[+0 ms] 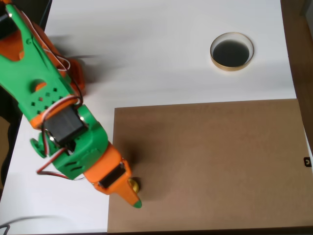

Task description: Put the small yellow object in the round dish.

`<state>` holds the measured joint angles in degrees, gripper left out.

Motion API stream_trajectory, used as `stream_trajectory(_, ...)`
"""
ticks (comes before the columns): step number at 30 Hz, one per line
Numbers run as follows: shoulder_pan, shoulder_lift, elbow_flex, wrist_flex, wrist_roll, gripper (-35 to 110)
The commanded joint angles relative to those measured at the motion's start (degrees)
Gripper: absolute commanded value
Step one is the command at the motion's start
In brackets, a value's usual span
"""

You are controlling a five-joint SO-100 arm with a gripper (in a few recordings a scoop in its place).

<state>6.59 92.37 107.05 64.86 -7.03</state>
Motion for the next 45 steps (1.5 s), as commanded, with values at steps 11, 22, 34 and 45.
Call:
stream_trajectory(11,-0.4,-5.4,-5.5,-0.6,1.2,22)
stream_trajectory(22,-1.3,-9.1,-9.1,-0.4,1.8,19)
stream_trajectory(34,-1.2,-9.8,-9.1,-1.1,1.8,9)
stream_trajectory(45,-1.1,-8.7,-11.9,0.5,0.2,0)
